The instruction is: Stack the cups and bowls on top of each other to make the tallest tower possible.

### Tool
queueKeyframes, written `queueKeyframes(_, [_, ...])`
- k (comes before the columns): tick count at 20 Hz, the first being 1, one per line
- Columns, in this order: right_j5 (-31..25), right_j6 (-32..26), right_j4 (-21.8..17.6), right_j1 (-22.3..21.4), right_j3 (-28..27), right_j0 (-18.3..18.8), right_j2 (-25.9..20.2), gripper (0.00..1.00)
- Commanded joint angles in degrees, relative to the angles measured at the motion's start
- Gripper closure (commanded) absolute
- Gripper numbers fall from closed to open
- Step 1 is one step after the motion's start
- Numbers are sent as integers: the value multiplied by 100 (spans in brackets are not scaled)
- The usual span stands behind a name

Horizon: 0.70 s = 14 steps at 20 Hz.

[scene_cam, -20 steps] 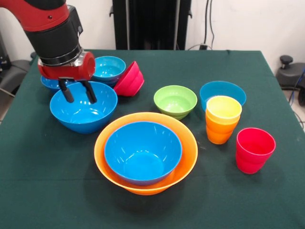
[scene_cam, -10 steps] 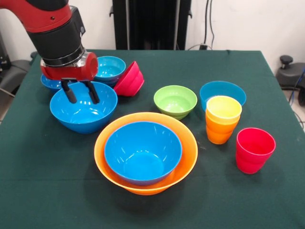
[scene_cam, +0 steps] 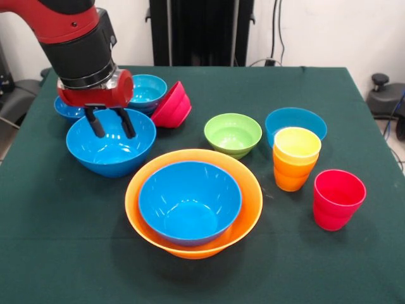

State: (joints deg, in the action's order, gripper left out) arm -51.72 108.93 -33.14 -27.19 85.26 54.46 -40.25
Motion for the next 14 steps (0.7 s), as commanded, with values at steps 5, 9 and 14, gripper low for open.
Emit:
queueKeyframes(5, [-140,-805,6,47,-101,-385,-52,0])
queueKeyframes(9, [-70,-742,-22,69,-89,-443,-14,0])
queueKeyframes(14, [74,-726,-114,103,-46,-472,43,0])
